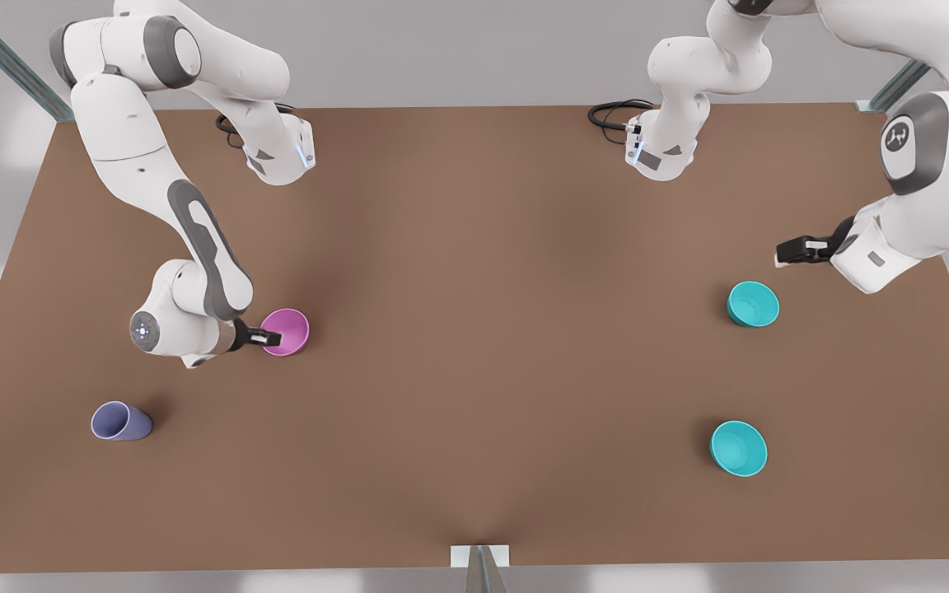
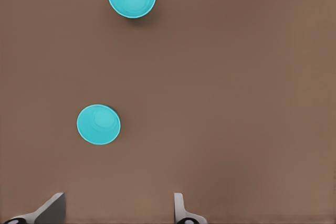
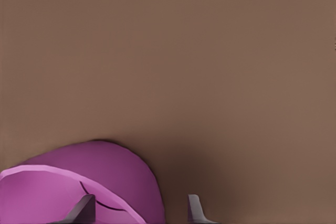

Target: Stack the blue bowl on the pink bowl

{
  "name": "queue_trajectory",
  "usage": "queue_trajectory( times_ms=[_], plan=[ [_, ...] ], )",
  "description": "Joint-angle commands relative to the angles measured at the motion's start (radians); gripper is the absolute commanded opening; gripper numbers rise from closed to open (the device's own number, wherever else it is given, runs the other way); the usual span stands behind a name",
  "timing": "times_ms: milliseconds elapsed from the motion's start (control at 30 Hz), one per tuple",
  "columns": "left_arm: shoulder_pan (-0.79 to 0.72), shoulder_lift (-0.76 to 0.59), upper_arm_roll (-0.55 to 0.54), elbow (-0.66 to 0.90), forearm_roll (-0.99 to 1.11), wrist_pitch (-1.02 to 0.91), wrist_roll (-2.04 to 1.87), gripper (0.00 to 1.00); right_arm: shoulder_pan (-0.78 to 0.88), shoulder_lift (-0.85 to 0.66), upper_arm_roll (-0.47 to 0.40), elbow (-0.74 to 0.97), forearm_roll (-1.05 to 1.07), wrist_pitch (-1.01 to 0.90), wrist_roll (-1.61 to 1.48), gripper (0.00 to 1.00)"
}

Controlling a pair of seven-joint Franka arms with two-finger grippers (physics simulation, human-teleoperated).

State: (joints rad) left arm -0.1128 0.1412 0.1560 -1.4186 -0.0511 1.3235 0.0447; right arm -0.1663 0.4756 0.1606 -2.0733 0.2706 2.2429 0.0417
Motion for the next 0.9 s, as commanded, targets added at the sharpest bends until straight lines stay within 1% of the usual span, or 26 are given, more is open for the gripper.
queue_trajectory(
  times_ms=[0,33,67,133,233,300,333,367,400,467,500,533,567,633,700,733,867],
  plan=[
    [0.001,0.000,0.000,0.000,0.000,-0.020,0.006,1.00,0.001,0.000,0.000,0.002,-0.002,0.029,0.006,0.35],
    [0.001,0.000,0.000,0.000,0.000,-0.018,0.006,1.00,0.001,0.000,0.002,0.007,-0.002,0.027,0.010,0.27],
    [0.001,0.003,0.000,0.000,0.000,-0.018,0.006,1.00,-0.009,-0.009,0.005,0.018,-0.001,0.017,0.001,0.22],
    [0.001,0.003,0.000,0.001,0.000,-0.018,0.006,1.00,-0.013,-0.012,0.013,0.024,-0.001,0.017,-0.013,0.21],
    [-0.001,0.003,0.000,0.001,0.000,-0.020,0.006,1.00,-0.015,-0.026,0.046,0.052,0.015,0.000,-0.040,0.21],
    [-0.002,0.003,0.000,0.001,0.000,-0.020,0.004,1.00,-0.004,-0.048,0.091,0.096,0.065,-0.029,-0.036,0.21],
    [-0.002,0.003,0.002,0.001,0.000,-0.020,0.003,1.00,0.001,-0.049,0.146,0.131,0.116,-0.028,-0.023,0.21],
    [-0.002,0.003,0.000,0.003,0.000,-0.020,0.000,1.00,0.002,-0.025,0.215,0.182,0.159,-0.019,0.029,0.21],
    [-0.004,0.003,0.000,0.003,0.000,-0.020,-0.002,1.00,0.080,0.024,0.228,0.246,0.179,-0.008,0.093,0.21],
    [-0.005,0.001,-0.001,0.004,-0.001,-0.018,-0.006,1.00,0.232,0.176,0.226,0.459,0.183,0.055,0.222,0.21],
    [-0.005,0.001,-0.001,0.004,-0.006,-0.017,-0.005,1.00,0.295,0.228,0.226,0.535,0.180,0.083,0.309,0.21],
    [-0.005,0.000,-0.001,0.004,-0.010,-0.021,-0.008,1.00,0.356,0.279,0.221,0.576,0.176,0.159,0.330,0.21],
    [-0.005,0.001,-0.001,0.000,-0.010,-0.021,-0.008,1.00,0.405,0.314,0.194,0.610,0.173,0.199,0.334,0.21],
    [-0.008,0.014,-0.003,0.000,-0.012,-0.026,-0.008,1.00,0.566,0.374,0.057,0.702,0.173,0.210,0.359,0.21],
    [-0.008,0.021,-0.001,0.001,-0.012,-0.014,-0.011,1.00,0.698,0.422,-0.053,0.756,0.171,0.234,0.392,0.21],
    [-0.007,0.021,0.000,0.004,-0.012,-0.012,-0.014,1.00,0.734,0.431,-0.087,0.757,0.171,0.248,0.397,0.21],
    [-0.005,0.035,0.008,0.006,-0.004,0.011,-0.025,1.00,0.755,0.456,-0.090,0.780,0.173,0.253,0.402,0.21]
  ],
)
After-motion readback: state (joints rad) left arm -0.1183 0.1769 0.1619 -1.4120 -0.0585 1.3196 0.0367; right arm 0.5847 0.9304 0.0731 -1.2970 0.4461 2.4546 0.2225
